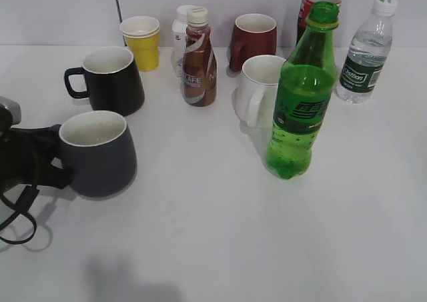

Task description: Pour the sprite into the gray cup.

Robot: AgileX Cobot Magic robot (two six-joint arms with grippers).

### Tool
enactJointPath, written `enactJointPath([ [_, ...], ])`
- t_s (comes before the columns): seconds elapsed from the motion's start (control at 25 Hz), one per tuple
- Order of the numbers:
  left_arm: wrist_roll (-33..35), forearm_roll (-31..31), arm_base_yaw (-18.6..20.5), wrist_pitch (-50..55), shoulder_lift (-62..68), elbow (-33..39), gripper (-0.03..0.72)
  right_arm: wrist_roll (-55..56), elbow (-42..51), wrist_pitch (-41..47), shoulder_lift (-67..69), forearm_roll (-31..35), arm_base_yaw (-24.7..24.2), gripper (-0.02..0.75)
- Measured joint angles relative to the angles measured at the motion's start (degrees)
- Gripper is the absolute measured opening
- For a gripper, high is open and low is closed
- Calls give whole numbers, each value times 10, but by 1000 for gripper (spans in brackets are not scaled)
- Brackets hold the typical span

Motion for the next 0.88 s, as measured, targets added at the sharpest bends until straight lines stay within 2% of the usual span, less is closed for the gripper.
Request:
enactJointPath([
  [0.08, 1, 4, 0, 4, -12, 0, 51, -18, -2, -7, 0, 24, 0, 461],
  [0.16, 1, 4, 0, 3, -29, 0, 51, -68, -9, -50, 1, 63, 0, 461],
  [0.4, 1, 16, 0, 3, -81, 0, 50, -233, -14, -325, 80, 199, 0, 461],
  [0.56, 1, 51, 0, 4, -110, 0, 50, -321, -15, -454, 150, 322, 0, 461],
  [0.64, 1, 61, 0, 15, -126, 0, 50, -382, -18, -490, 172, 384, 0, 449],
  [0.88, 1, 65, 0, 75, -172, 0, 50, -431, -22, -513, 222, 452, 0, 426],
])
